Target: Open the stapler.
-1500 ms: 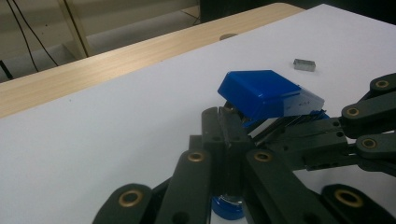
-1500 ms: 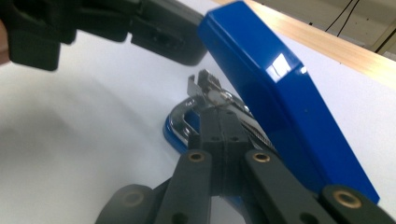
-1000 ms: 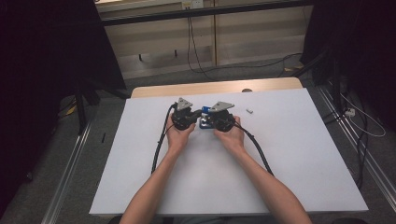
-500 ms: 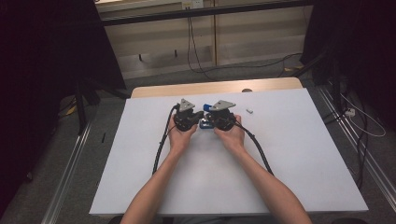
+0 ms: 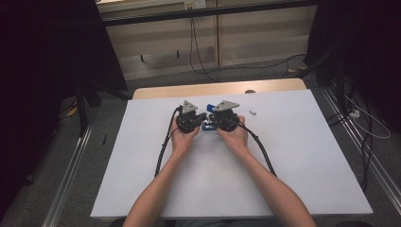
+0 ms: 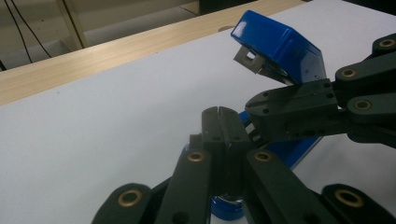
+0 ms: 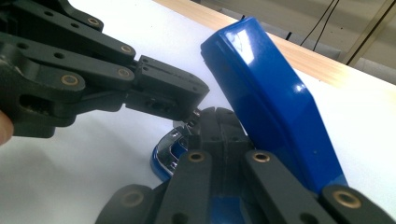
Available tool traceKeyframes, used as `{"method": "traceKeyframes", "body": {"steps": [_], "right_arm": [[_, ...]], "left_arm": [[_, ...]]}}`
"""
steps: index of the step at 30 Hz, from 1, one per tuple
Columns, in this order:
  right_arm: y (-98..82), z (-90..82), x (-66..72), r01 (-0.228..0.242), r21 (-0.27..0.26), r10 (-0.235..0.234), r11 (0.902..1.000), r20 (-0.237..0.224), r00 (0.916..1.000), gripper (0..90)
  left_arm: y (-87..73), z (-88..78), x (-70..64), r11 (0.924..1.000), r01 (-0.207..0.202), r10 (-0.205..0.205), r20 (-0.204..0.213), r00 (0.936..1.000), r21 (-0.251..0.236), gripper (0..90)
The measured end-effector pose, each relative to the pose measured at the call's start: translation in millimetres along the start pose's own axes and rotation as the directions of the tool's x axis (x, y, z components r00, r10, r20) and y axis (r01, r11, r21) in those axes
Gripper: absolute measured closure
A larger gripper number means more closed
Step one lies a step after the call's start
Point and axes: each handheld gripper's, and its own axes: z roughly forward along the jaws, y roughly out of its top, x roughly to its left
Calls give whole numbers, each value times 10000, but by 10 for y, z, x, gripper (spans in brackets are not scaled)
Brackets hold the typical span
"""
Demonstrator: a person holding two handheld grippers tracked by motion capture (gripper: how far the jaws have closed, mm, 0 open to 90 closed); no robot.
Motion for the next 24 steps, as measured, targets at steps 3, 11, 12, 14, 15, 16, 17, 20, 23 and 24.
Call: {"method": "traceKeyframes", "body": {"steps": [3,11,12,14,15,16,17,20,23,24], "right_arm": [[2,6,3,15,19,-15,10000,-16,10000,900],[-8,13,12,-36,13,36,10000,-66,10000,900],[-11,15,15,-19,24,20,10000,-67,10000,900],[-14,21,18,-45,23,46,10000,-86,10000,900],[-15,22,18,-56,19,57,10000,-89,9999,900],[-17,26,21,-40,26,40,10000,-80,10000,900],[-19,28,23,-21,18,21,10000,-60,10000,900],[-22,30,26,-67,-34,66,10000,-40,10000,900],[-21,31,39,-48,-146,48,9999,32,10000,900],[-17,30,40,-48,-209,49,9998,37,10000,900]], "left_arm": [[-3,0,-2,9999,-135,135,-62,9999,104,900],[-30,19,3,9995,-175,177,-80,9998,251,900],[-32,20,8,9992,-233,235,-81,9997,310,900],[-38,21,9,9992,-230,232,-60,9997,337,900],[-44,26,11,9993,-198,199,-30,9998,309,900],[-47,25,13,9994,-192,193,-23,9998,286,900],[-49,26,13,9995,-158,159,-22,9999,267,900],[-49,26,15,9996,-110,111,-26,9999,273,900],[-48,28,18,9996,-30,31,-11,10000,264,900],[-48,26,15,9995,-119,120,-25,9999,282,900]]}}
